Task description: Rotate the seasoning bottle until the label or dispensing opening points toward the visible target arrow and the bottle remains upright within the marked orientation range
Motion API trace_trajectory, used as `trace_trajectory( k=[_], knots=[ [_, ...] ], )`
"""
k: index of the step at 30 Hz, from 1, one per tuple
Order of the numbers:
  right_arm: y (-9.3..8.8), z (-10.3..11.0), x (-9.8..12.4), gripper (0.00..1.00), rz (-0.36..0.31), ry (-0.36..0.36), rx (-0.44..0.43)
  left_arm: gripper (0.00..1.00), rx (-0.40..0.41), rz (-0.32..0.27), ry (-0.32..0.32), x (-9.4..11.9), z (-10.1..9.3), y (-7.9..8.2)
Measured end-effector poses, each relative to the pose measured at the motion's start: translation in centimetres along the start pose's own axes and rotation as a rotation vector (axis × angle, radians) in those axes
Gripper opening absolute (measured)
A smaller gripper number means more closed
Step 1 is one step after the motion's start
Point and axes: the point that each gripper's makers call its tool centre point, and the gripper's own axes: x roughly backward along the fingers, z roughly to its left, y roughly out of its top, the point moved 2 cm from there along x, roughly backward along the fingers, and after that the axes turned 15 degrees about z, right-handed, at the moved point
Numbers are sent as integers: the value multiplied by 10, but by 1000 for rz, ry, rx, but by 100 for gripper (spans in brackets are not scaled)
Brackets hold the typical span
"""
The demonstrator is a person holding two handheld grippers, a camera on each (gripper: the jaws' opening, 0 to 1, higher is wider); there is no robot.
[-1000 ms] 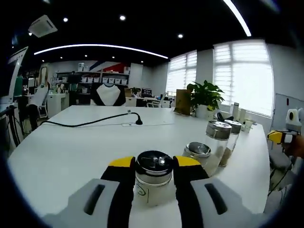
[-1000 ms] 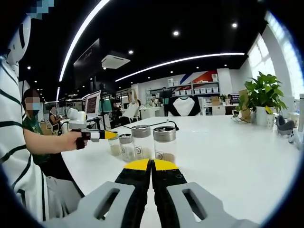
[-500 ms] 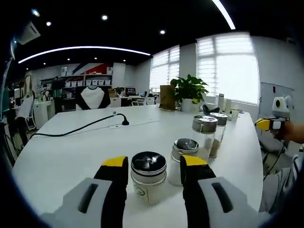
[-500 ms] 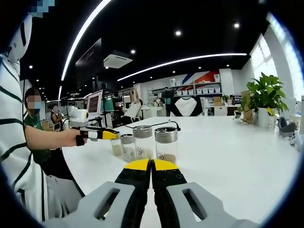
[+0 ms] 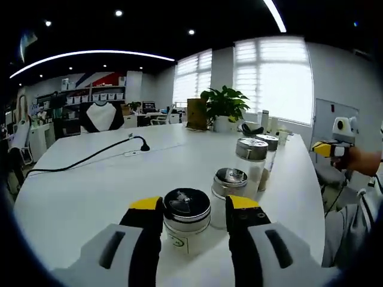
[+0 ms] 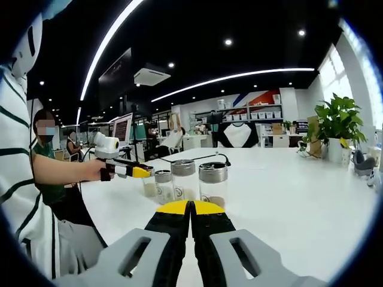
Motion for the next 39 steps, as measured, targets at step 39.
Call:
trace_trajectory(
  k=[39],
  knots=[
    [-5,-6,-2,0,3,-23,-48,43,48,-109,267,13,6,4]
  ],
)
